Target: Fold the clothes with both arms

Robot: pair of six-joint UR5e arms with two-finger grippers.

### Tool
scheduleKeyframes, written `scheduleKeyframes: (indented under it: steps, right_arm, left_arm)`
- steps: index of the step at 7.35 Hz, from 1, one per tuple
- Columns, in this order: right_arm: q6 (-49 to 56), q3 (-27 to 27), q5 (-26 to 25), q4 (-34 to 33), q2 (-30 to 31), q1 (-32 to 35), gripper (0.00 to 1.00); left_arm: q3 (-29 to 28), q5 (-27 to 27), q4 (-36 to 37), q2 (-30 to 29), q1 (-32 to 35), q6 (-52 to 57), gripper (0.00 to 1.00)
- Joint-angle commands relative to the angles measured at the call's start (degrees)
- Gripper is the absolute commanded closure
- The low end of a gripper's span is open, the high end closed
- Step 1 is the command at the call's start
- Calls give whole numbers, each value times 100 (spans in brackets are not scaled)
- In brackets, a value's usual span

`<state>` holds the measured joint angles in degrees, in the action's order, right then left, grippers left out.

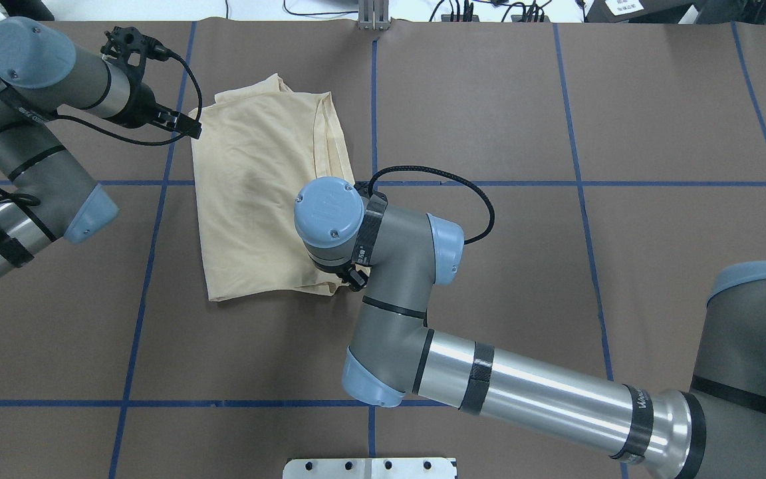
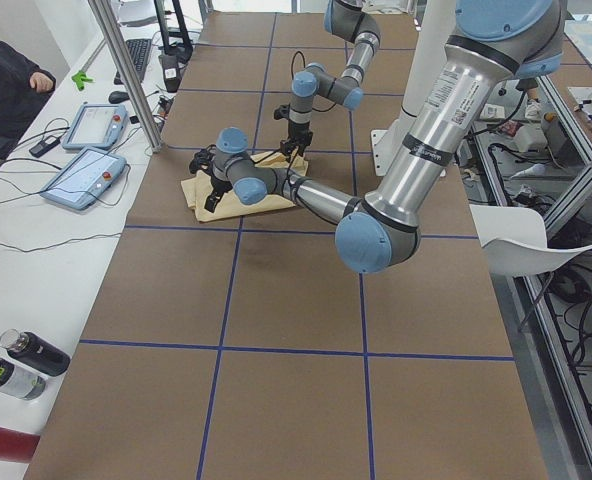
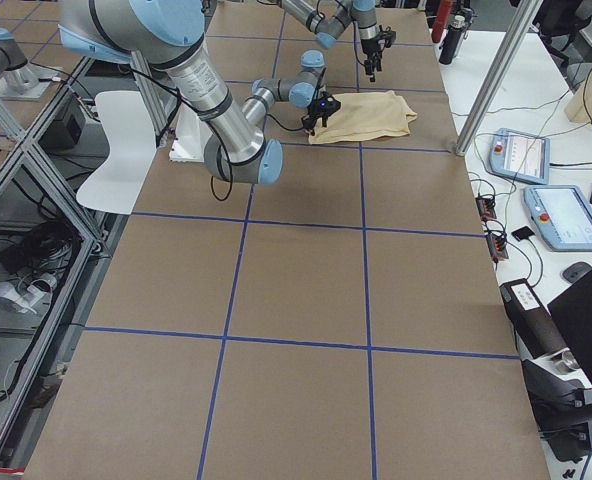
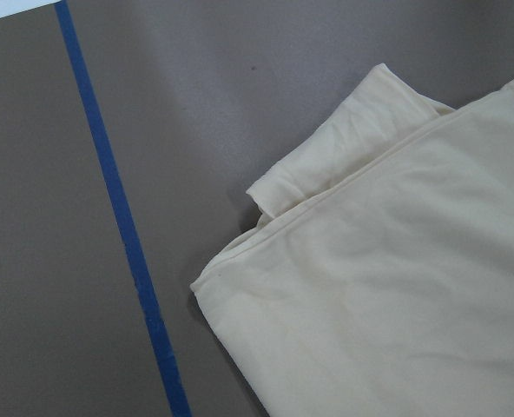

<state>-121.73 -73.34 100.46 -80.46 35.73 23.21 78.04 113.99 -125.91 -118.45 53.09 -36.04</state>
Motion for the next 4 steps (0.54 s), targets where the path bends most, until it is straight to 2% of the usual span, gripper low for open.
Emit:
scheduleKeyframes:
  steps: [1,3,4]
  right_arm:
    - [-26,56,9,-179,-13,-36,32]
    - [-35,39,9,-278,-48,-36,34]
    - [-183,47,-17,-260,-48,-54,58]
  left_arm:
    - [1,0,-4,6,0,-9,0]
    - [62,0,-30,94,-9,-9,0]
    - [62,0,-30,94,-9,-9,0]
